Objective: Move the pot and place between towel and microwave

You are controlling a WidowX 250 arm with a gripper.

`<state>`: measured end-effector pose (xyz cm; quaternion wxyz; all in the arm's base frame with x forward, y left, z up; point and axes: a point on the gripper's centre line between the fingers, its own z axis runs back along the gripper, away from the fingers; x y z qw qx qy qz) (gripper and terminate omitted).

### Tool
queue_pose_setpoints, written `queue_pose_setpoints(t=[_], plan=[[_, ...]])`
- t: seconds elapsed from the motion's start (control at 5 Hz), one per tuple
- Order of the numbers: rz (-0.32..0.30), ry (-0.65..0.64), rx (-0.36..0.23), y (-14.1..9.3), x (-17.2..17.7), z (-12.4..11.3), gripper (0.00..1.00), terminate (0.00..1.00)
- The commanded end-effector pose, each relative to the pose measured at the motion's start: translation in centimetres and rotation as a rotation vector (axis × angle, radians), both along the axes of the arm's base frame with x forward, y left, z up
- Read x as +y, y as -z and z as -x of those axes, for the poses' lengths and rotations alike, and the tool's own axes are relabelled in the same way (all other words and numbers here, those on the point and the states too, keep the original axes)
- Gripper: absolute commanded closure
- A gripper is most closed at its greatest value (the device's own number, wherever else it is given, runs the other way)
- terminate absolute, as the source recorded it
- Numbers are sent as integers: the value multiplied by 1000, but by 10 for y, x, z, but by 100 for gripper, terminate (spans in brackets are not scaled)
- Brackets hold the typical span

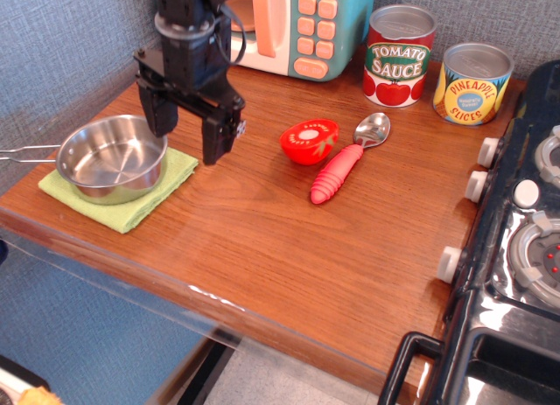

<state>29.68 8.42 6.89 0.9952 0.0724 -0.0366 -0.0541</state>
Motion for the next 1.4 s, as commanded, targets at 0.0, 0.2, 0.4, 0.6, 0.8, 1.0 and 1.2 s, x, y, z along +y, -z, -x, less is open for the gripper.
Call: queue_pose_setpoints(t=[0.0,0.2,0.4,0.6,0.8,1.0,1.2], plan=[[-11,-156,-33,24,43,5,0,0],[0,-239,-29,31,57,11,0,0],[44,-267,-32,39,57,11,0,0],[79,-277,-54,40,56,11,100,0],[108,-289,-73,40,57,13,100,0],[136,-306,-91,38,58,14,100,0],[159,-318,-89,39,57,13,0,0]])
